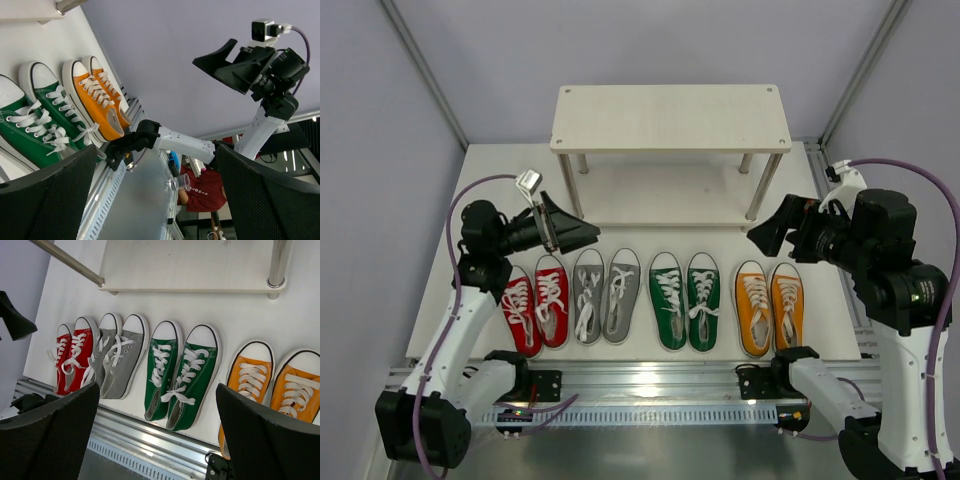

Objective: Place and organize the shoes onto the shoe shelf

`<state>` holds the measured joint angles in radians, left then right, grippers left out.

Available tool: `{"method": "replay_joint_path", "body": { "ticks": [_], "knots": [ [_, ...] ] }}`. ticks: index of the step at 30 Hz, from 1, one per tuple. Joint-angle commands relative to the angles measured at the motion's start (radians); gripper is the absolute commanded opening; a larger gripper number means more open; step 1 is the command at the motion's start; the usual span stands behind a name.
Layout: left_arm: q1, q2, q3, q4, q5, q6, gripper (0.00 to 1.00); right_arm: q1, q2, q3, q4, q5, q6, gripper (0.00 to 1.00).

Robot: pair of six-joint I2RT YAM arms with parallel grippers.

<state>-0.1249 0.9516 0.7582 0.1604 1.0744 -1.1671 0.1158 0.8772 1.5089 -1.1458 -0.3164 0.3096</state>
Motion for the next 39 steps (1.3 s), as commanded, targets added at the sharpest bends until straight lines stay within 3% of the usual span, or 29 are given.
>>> {"method": "replay_joint_path", "body": {
  "ticks": [1, 4, 7, 8, 11, 15, 19, 24, 31, 39],
  "knots": [
    [-0.002, -0.037, 0.001, 0.106, 0.062, -0.048, 1.00, 0.004, 0.031, 0.014, -0.058, 0.055, -0.009, 0.97],
    [-0.004, -0.047, 0.003, 0.142, 0.081, -0.052, 1.00, 0.004, 0.052, -0.021, -0.120, 0.111, 0.005, 0.97],
    [-0.007, -0.054, -0.011, 0.230, 0.090, -0.104, 1.00, 0.002, 0.084, -0.097, -0.224, 0.302, 0.055, 0.97],
    [-0.009, -0.056, -0.016, 0.255, 0.094, -0.123, 1.00, 0.004, 0.098, -0.123, -0.262, 0.448, 0.083, 0.97],
    [-0.007, -0.069, -0.048, 0.344, 0.102, -0.193, 1.00, 0.004, 0.158, -0.251, -0.361, 0.560, 0.176, 0.97],
    [-0.010, -0.096, -0.079, 0.357, 0.114, -0.198, 1.00, 0.005, 0.106, -0.429, -0.293, 0.537, 0.284, 0.97],
    [-0.016, -0.100, -0.106, 0.358, 0.111, -0.197, 1.00, 0.005, 0.082, -0.576, -0.215, 0.580, 0.304, 0.97],
    [-0.025, -0.090, -0.099, 0.347, 0.122, -0.183, 1.00, 0.005, 0.112, -0.679, -0.131, 0.510, 0.301, 0.97],
    [-0.044, -0.099, -0.096, 0.255, 0.124, -0.111, 1.00, 0.004, 0.178, -0.713, -0.016, 0.455, 0.301, 0.97],
    [-0.059, -0.116, -0.071, 0.102, 0.127, 0.003, 1.00, 0.004, 0.446, -0.725, 0.147, 0.513, 0.345, 0.97]
  ]
}}
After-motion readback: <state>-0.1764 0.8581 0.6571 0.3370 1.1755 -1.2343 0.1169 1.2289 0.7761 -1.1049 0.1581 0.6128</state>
